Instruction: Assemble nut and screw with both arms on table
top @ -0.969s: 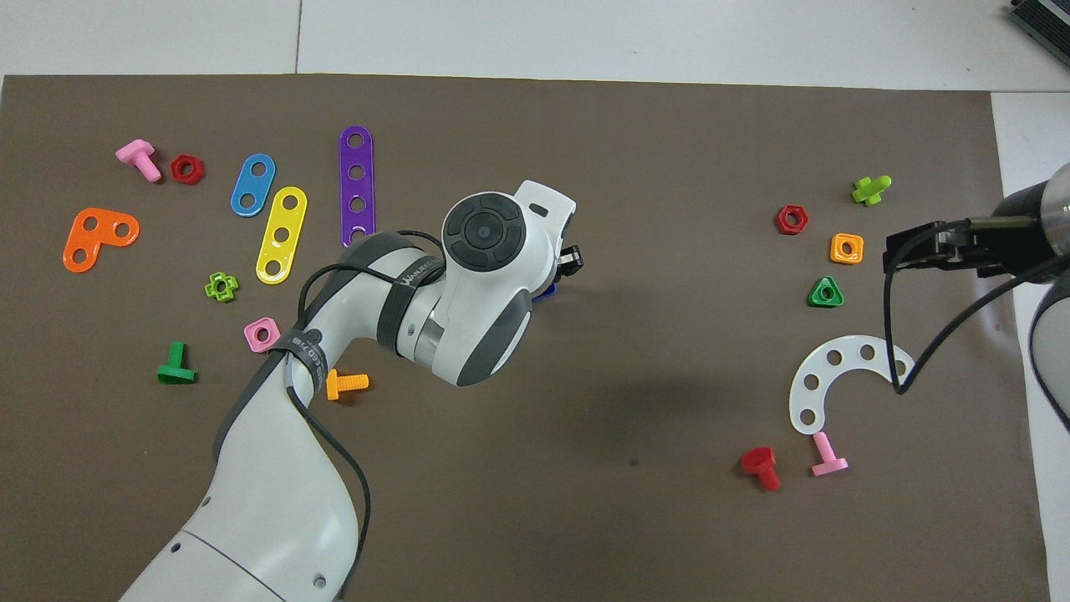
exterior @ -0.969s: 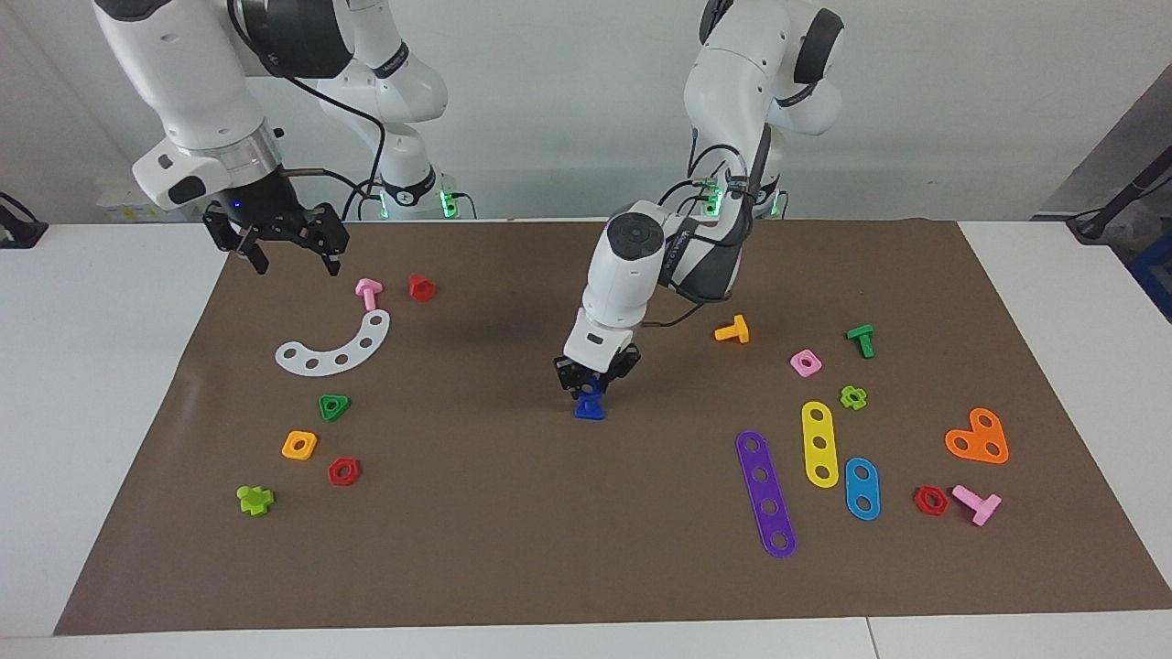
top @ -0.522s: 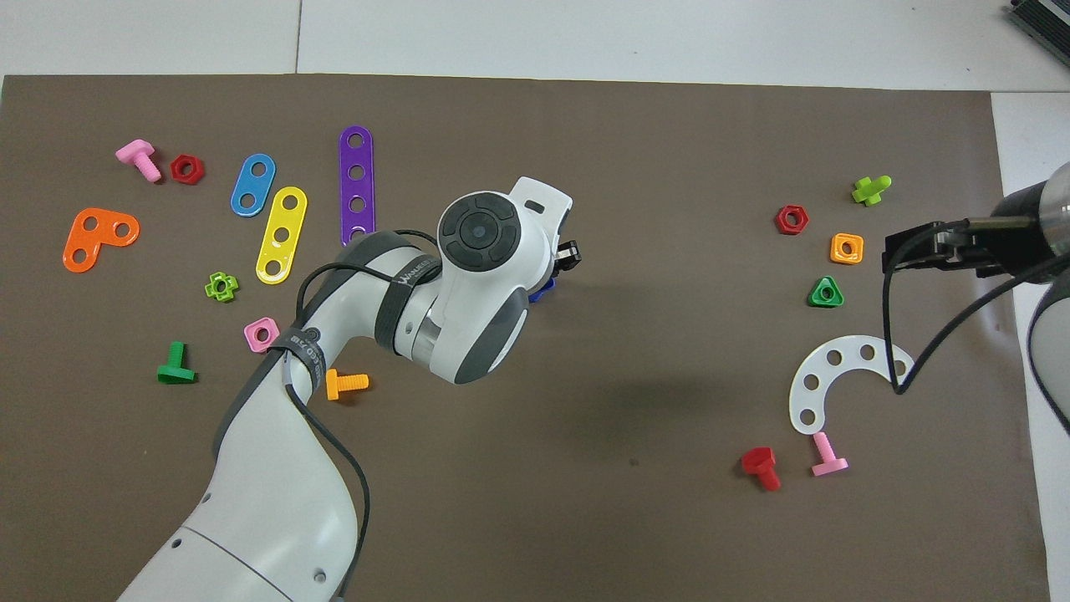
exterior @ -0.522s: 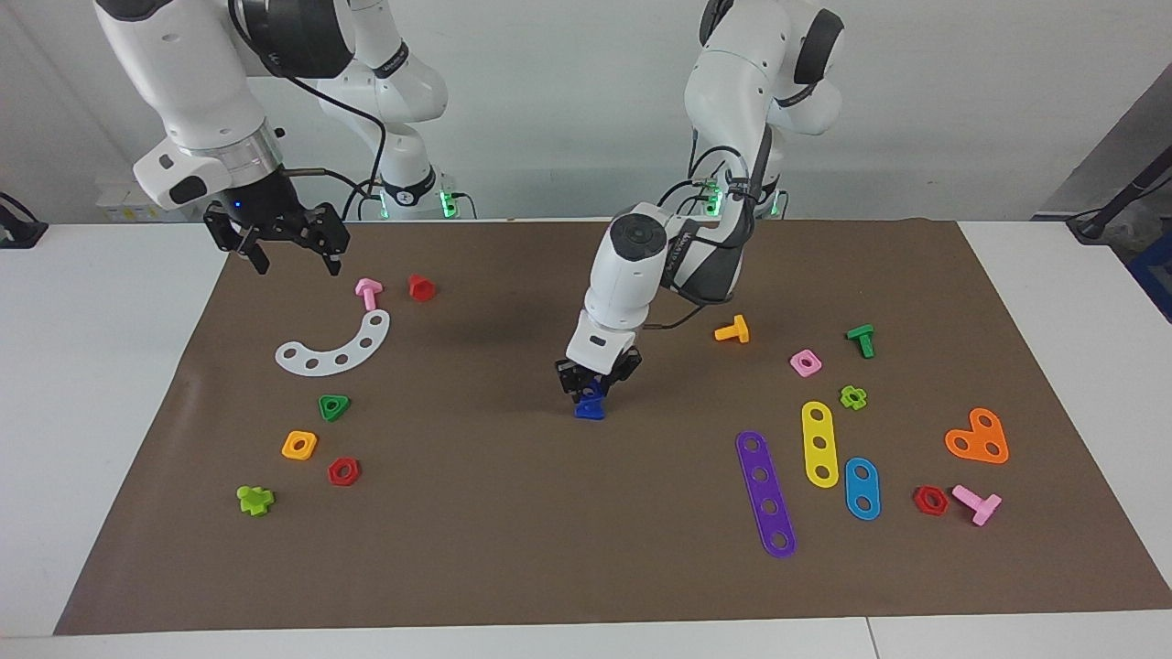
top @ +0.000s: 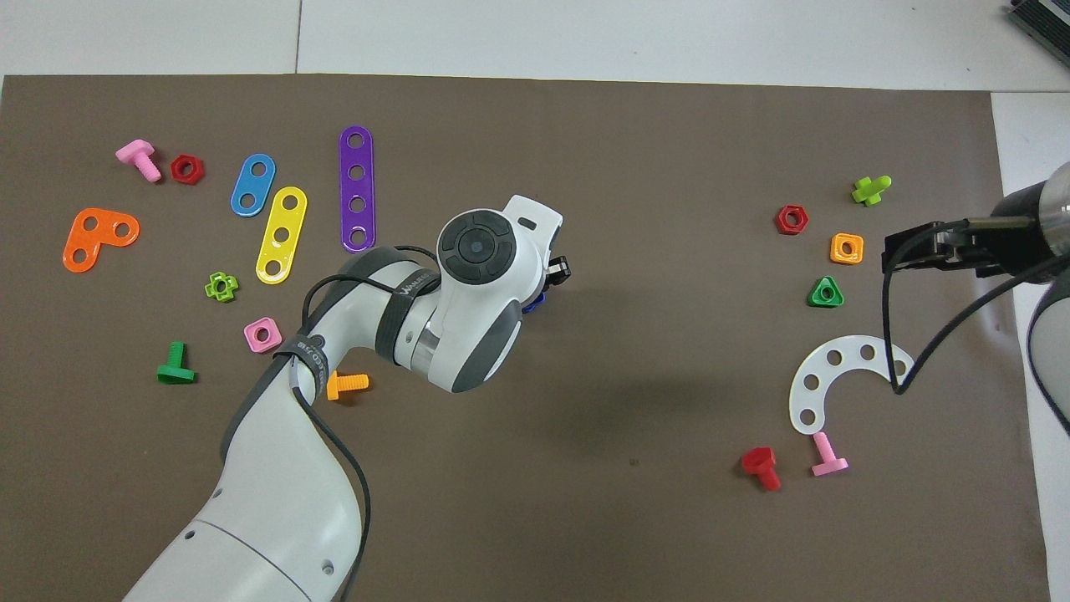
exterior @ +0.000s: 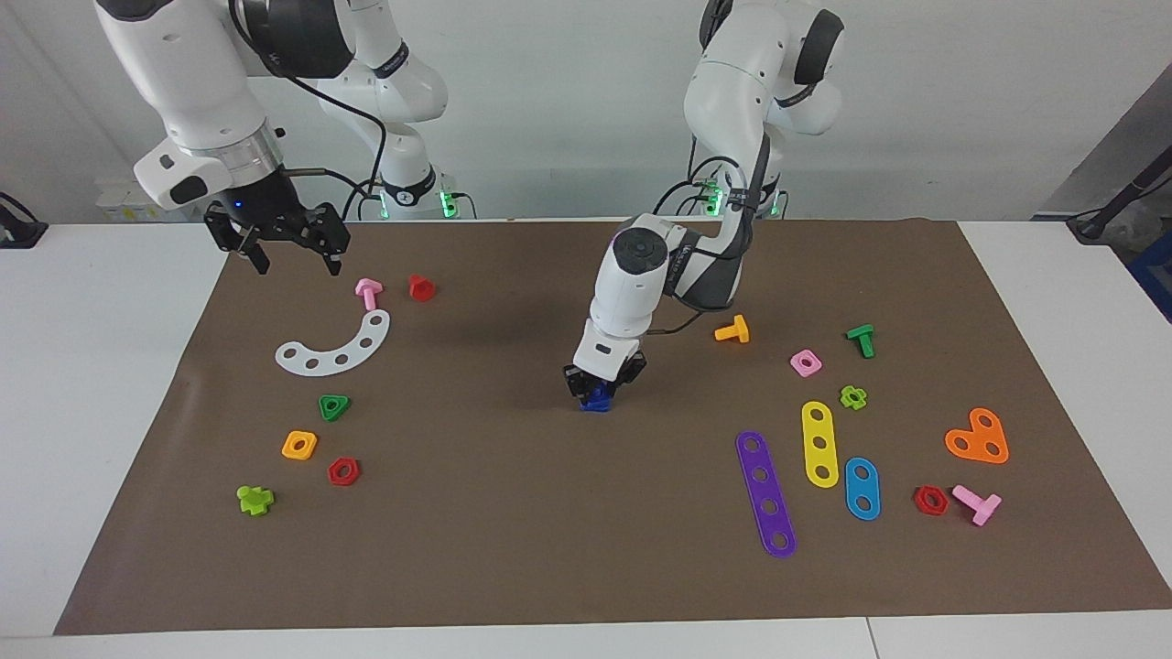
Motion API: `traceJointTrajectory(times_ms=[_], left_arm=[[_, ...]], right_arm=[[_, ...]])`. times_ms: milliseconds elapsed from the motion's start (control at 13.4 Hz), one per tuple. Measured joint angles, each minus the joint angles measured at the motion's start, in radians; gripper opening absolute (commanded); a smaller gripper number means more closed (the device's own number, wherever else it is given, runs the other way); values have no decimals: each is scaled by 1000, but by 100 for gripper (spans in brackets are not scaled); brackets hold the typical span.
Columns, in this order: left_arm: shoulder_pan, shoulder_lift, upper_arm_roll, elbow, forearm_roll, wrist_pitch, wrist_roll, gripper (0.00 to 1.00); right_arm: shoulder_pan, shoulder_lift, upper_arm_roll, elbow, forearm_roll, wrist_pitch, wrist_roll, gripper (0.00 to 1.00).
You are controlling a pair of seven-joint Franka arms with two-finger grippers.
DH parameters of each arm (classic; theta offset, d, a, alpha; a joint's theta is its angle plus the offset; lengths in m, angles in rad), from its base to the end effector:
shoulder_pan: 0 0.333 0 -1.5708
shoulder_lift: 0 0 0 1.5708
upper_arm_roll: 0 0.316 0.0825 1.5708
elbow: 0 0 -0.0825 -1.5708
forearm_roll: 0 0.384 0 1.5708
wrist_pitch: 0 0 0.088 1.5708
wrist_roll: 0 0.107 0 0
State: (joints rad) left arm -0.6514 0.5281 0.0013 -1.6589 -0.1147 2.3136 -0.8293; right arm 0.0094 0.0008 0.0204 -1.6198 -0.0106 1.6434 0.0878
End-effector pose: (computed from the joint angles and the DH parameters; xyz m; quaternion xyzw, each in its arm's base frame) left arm 0.5498 -0.4209 0.3148 0.9892 0.1249 0.0168 0.0753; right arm 0.5606 0.0156 0.6073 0.9995 -0.0287 0.0117 0.0046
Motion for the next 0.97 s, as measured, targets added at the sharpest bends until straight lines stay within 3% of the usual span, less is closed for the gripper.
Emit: traceJointTrajectory(times_ms=[75,149,224,298,373,745,969], left_arm=[[0,-1,-1,-7,1,0,0,0],[0,-1,-1,-11,2,0,0,17],[0,-1,0,-11,3,0,0,54],[0,-2,1,-11,5,0,1,84],[1,-4,3,-11,7,0,5,97],[17,-10,17,33,10,-26,35,95],[108,-20,25,156,12,-206,88,95]], right_arm=[[0,0,0,0,0,0,0,100],[0,0,0,0,0,0,0,100],[0,0,0,0,0,0,0,100],[0,0,0,-1,0,0,0,100],[0,0,0,-1,0,0,0,100],[0,0,0,-2,0,0,0,100],[0,0,0,-2,0,0,0,100]])
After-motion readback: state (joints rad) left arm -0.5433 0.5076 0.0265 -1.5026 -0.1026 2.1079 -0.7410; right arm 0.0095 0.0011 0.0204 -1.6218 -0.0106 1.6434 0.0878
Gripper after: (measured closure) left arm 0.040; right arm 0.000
